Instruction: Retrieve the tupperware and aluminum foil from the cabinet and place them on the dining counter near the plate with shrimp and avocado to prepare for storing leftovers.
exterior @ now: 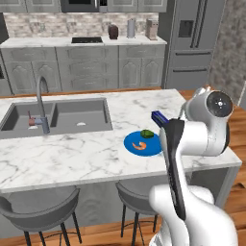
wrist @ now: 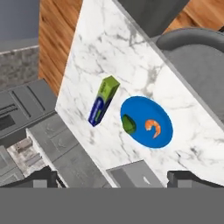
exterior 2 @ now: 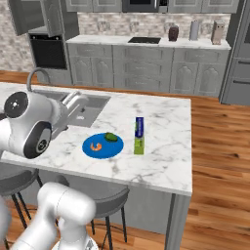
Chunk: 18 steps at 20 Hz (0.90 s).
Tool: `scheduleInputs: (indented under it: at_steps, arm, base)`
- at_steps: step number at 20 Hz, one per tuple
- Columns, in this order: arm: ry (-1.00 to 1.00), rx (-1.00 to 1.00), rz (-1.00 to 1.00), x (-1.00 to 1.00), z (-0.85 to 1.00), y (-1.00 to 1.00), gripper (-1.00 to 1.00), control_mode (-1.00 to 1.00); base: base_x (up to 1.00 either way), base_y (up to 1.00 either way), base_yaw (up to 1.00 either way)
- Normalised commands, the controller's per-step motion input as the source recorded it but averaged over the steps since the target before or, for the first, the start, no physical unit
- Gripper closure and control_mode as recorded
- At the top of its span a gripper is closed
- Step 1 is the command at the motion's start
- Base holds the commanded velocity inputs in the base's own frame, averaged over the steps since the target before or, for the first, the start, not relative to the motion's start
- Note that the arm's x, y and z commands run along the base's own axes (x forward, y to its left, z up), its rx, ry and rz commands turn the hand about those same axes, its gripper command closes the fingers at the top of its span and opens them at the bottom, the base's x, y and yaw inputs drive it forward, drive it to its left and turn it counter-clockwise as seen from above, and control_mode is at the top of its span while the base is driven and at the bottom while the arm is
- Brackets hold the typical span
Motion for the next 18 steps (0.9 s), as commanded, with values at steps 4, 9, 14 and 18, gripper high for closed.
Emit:
scheduleInputs:
  at_steps: [4, 9, 14, 18]
  arm:
    - [-0.13, 0.00, 0.11, -0.53, -0.02, 0.01, -1.00, -1.00]
    - [-0.03, 0.00, 0.04, -0.12, 0.00, 0.02, -1.00, 1.00]
    - [0.00, 0.00, 0.00, 0.00, 0.00, 0.00, -1.00, 1.00]
    - [0.00, 0.00, 0.00, 0.00, 0.00, 0.00, -1.00, 1.00]
  base:
    - [0.00, 0.00, 0.00]
    - [-0.53, 0.21, 0.23]
    - [-0.58, 0.53, 0.46]
    - [-0.36, 0.86, 0.63]
